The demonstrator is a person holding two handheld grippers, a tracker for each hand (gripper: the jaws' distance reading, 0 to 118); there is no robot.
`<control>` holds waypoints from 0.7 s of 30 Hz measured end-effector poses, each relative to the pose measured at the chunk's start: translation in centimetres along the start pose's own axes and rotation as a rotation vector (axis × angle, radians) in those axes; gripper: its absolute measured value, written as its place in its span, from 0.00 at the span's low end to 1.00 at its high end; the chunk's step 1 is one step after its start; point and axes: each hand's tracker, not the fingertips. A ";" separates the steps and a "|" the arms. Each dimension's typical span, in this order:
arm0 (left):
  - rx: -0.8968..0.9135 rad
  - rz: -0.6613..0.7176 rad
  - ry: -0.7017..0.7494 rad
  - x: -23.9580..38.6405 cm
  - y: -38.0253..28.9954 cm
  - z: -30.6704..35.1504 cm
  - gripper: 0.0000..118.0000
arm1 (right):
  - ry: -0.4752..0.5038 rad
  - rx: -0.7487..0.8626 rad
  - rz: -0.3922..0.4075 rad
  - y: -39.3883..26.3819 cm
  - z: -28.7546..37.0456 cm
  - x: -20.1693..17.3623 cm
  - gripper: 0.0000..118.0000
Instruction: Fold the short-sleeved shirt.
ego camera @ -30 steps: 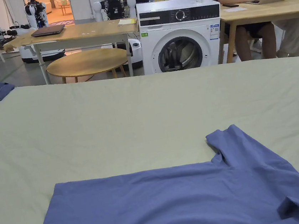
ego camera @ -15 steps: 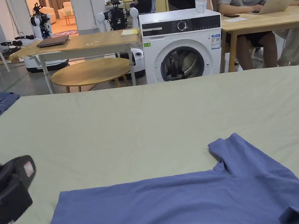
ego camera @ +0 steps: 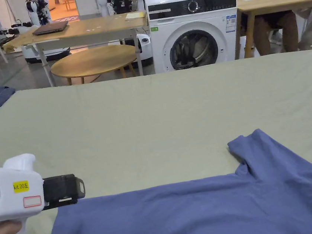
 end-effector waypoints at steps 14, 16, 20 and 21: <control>-0.043 -0.029 0.119 1.3 -0.6 -6.5 0.17 | -0.113 -0.418 0.064 -1.3 -12.1 3.7 0.62; -0.019 0.023 0.065 1.4 -0.4 -5.9 0.00 | -0.128 -0.502 0.078 -1.5 -15.3 4.8 0.94; -0.003 0.039 0.035 1.2 -0.3 -5.0 0.00 | -0.186 -0.638 0.067 -2.2 -20.6 6.9 0.94; 0.002 0.035 0.032 1.3 -0.3 -4.7 0.00 | -0.217 -0.673 0.072 -2.7 -21.5 6.9 0.94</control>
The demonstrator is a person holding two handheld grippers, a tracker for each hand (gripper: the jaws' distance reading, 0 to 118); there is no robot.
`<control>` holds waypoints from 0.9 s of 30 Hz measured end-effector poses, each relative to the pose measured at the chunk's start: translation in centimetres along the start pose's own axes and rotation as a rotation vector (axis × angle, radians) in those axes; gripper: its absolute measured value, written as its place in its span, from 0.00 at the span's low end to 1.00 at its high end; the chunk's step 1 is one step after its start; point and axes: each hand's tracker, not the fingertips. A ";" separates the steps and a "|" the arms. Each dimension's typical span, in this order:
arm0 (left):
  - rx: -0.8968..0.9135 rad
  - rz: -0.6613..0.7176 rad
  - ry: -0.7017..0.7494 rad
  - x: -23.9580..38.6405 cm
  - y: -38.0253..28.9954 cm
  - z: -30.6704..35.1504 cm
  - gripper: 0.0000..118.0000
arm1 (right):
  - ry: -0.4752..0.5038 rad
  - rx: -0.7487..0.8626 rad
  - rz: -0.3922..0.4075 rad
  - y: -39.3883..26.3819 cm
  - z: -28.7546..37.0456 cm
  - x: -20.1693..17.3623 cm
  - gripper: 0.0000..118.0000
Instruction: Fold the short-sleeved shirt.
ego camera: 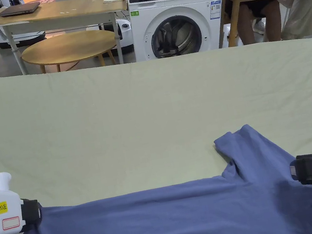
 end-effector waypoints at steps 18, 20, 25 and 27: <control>0.068 -0.066 -0.007 -0.2 -0.2 6.4 0.00 | 0.106 -0.001 0.091 1.1 5.9 -0.5 0.00; 0.097 -0.055 -0.014 -0.8 -0.8 8.6 0.00 | 0.116 0.023 0.091 0.4 9.0 0.7 0.00; 0.137 -0.023 -0.059 -2.5 -4.6 14.5 0.00 | 0.148 0.080 0.093 -3.2 16.1 3.5 0.00; 0.138 -0.014 -0.078 -3.1 -7.0 16.6 0.00 | 0.160 0.089 0.104 -5.7 18.4 4.0 0.00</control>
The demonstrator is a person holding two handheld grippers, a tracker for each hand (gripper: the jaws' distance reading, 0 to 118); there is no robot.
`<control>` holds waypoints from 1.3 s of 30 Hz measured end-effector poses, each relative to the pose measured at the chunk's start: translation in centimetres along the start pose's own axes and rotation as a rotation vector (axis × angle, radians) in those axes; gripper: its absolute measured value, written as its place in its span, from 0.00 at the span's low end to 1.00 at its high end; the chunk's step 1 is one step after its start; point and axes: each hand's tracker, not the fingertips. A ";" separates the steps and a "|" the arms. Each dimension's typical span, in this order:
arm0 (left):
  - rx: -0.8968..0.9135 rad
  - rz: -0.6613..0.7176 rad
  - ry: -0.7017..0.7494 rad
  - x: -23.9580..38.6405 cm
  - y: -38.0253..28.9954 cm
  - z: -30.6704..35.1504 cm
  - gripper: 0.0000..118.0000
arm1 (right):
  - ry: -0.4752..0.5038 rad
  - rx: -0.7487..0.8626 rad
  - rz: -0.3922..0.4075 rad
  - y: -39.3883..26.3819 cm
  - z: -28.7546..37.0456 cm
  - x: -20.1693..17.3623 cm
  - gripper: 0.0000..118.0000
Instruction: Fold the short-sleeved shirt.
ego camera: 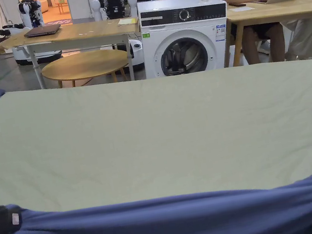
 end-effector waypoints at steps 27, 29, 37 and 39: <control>0.234 -0.030 0.085 1.1 -12.9 7.9 0.80 | -0.128 0.251 -0.013 -15.6 6.0 -0.4 0.90; 0.479 -0.011 0.060 2.8 -11.2 9.9 0.80 | -0.129 0.448 -0.056 -14.0 8.3 -1.6 0.90; 0.764 -0.140 -0.065 10.2 -6.3 12.1 0.67 | -0.097 0.901 -0.138 -9.5 10.8 -7.3 0.81; 0.772 -0.149 -0.100 11.1 -6.2 12.0 0.21 | -0.080 0.932 -0.128 -9.4 10.8 -8.9 0.23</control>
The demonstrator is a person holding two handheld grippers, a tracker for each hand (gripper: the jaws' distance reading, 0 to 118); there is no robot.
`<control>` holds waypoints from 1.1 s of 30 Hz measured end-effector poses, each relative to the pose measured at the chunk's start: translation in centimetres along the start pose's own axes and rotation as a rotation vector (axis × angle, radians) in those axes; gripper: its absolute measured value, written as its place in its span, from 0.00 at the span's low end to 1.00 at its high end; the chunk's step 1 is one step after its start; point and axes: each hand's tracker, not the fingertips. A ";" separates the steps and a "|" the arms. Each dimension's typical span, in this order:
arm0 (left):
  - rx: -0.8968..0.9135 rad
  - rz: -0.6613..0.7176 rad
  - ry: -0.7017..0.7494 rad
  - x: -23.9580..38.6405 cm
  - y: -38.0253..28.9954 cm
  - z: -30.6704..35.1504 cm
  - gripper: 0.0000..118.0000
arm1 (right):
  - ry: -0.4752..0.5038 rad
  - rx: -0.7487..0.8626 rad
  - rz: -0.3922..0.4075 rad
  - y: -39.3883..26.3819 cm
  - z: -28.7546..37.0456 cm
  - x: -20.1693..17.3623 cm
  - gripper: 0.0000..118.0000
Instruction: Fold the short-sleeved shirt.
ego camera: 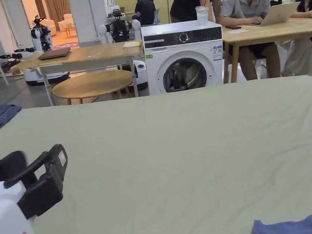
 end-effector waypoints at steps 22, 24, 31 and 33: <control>-0.760 0.915 -0.143 -23.9 -15.8 -0.4 0.88 | 0.038 -0.091 0.054 -3.2 -0.6 -4.0 0.00; -0.805 0.990 -0.160 -24.2 -17.7 -0.5 0.88 | 0.036 -0.107 0.058 -3.5 -0.8 -4.1 0.00; -0.867 1.180 -0.381 -21.7 -20.8 -5.4 0.84 | 0.052 -0.153 0.057 -3.9 -1.5 -5.4 0.00; -0.891 1.127 -0.395 -20.5 -20.9 -6.5 0.50 | 0.061 -0.158 0.055 -3.9 -1.3 -5.6 0.00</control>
